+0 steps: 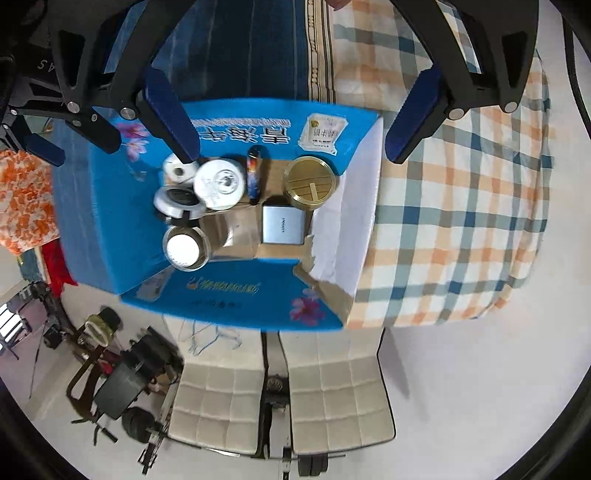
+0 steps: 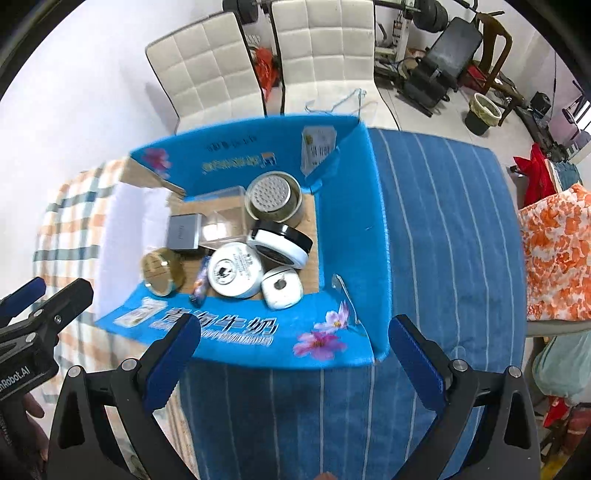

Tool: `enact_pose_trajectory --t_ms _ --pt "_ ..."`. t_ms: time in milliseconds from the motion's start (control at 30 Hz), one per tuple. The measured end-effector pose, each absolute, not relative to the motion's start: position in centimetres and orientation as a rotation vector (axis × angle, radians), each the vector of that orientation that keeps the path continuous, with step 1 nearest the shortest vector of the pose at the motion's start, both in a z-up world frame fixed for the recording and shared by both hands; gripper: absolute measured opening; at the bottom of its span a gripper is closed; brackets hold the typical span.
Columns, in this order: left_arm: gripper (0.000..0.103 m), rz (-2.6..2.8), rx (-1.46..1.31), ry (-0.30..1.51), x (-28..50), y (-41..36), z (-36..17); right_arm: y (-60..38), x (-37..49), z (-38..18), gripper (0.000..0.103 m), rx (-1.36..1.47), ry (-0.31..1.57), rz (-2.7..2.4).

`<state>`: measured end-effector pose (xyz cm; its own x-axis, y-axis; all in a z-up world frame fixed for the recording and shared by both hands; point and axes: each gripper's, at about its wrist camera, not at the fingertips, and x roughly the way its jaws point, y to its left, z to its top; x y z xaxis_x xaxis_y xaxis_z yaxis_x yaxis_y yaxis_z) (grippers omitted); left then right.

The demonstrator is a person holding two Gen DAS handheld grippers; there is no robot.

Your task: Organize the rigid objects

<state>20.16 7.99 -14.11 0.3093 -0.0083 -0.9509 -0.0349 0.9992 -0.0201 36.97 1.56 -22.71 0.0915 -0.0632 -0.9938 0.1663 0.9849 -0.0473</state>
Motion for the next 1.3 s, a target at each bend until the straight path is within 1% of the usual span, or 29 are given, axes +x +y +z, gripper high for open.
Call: enact_pose_trajectory --t_ms 333,467,633,867,1300 --pt "0.103 -0.012 -0.062 1.111 15.0 6.5 -3.8 2.1 32.7 -11.5 0.103 0.138 1.345 -0.108" --pt "0.103 -0.016 -0.05 1.101 13.6 5.8 -1.7 2.3 31.2 -7.5 0.103 0.135 1.287 -0.099" --pt "0.103 -0.022 -0.038 1.076 12.1 5.2 0.4 2.6 29.8 -3.9 0.103 0.116 1.236 -0.092" --pt "0.103 0.003 -0.026 1.034 10.9 5.1 1.7 3.1 28.9 -1.8 0.103 0.085 1.192 -0.095" --pt "0.103 0.039 -0.033 1.034 10.3 5.6 1.4 2.8 29.3 -2.7 0.103 0.079 1.195 -0.111"
